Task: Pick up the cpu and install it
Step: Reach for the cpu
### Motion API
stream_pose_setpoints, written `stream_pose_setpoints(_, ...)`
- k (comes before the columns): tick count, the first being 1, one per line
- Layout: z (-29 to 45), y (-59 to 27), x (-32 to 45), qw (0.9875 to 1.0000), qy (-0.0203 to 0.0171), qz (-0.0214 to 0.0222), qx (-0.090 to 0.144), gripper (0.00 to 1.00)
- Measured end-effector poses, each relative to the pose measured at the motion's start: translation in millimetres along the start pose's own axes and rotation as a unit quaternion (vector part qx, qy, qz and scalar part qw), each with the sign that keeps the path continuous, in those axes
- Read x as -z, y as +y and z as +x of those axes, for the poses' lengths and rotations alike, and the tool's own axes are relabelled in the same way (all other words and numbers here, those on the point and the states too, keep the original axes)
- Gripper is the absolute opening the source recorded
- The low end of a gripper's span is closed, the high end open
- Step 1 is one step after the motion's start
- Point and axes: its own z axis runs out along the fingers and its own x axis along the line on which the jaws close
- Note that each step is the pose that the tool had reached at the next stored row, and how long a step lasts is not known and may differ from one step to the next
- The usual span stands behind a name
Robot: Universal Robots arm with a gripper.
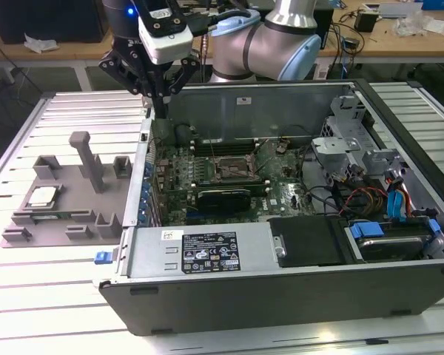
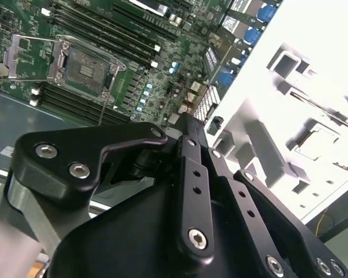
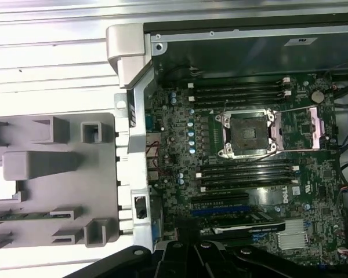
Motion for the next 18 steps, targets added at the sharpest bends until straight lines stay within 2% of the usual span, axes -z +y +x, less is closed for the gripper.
stream_pose_setpoints(18, 26.0, -1.9, 0.7, 1.0, -0.0009, -0.0001, 0.0, 0.11)
